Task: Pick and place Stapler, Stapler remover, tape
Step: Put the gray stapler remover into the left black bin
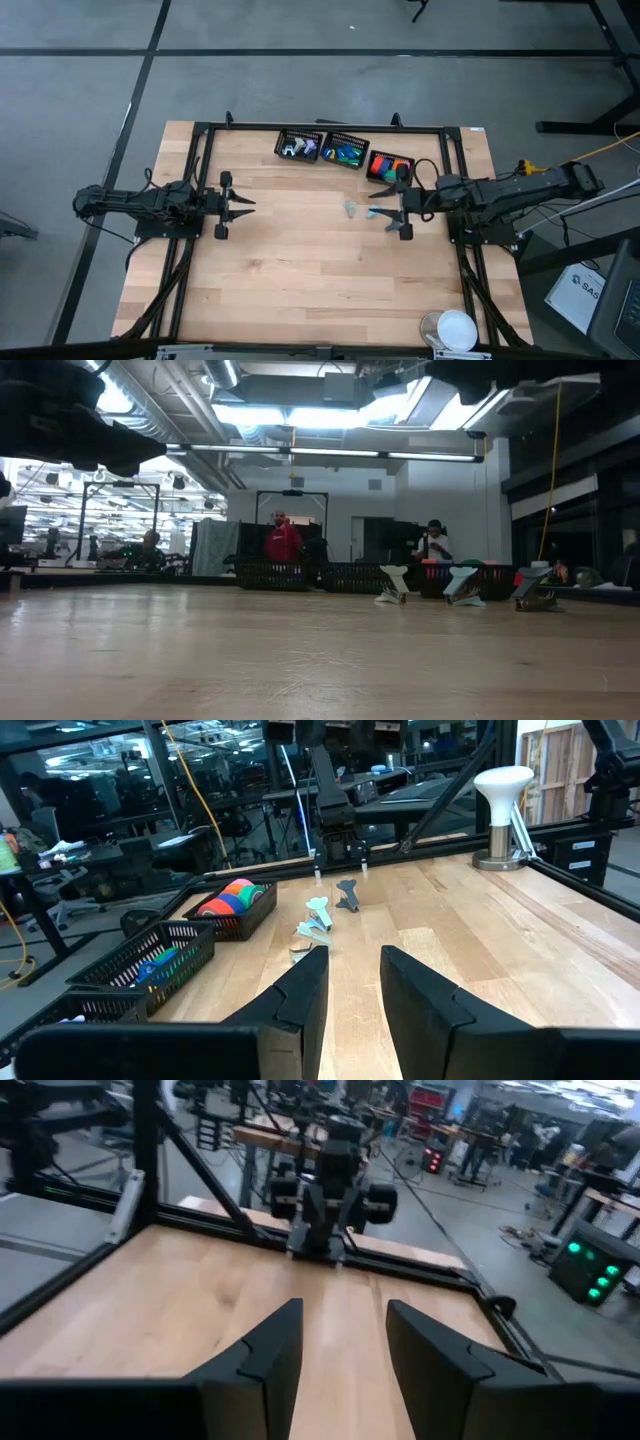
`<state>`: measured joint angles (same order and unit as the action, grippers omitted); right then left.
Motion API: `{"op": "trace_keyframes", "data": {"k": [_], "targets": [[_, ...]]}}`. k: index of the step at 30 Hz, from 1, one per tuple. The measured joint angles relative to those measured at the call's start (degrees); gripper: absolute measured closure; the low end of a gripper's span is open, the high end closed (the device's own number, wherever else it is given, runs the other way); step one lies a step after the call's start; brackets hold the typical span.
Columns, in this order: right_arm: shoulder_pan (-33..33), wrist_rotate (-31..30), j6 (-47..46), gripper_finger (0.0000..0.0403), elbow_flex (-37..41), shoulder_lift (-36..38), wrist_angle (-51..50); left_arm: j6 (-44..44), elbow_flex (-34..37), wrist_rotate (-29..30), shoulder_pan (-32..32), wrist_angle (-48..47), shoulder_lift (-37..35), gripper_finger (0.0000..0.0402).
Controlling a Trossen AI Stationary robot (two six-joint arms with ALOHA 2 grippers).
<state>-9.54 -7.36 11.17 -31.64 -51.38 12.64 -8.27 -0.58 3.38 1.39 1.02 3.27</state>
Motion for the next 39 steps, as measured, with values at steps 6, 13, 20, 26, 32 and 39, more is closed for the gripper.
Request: {"op": "trace_keyframes", "data": {"k": [6,13,20,26,32,39], "targets": [[-0.33,5.17,-1.68,0.0253,-0.61,-1.68,0.43,0.0,0.0,0.01,0.01,0.0,0.0,0.0311],[-3.73,6.58,-4.97,0.0253,-2.9,-11.01,0.75,0.0,0.0,0.0,0.01,0.02,0.0,0.0311],[-5.96,6.56,-5.45,0.0253,-20.88,-25.49,-20.19,0.0,0.0,0.0,0.01,0.02,0.0,0.0311],[-6.53,6.56,-8.01,0.0253,-34.18,-34.4,-35.25,0.0,0.0,0.0,0.0,0.02,0.0,0.0311],[-6.54,6.54,-10.62,0.0253,-40.37,-39.18,-40.89,0.0,0.0,0.0,0.0,0.09,0.0,0.0311],[-4.72,6.32,-14.31,0.0253,-40.57,-42.14,-48.36,0.0,0.0,0.0,0.02,0.07,-0.01,0.0311]]}}
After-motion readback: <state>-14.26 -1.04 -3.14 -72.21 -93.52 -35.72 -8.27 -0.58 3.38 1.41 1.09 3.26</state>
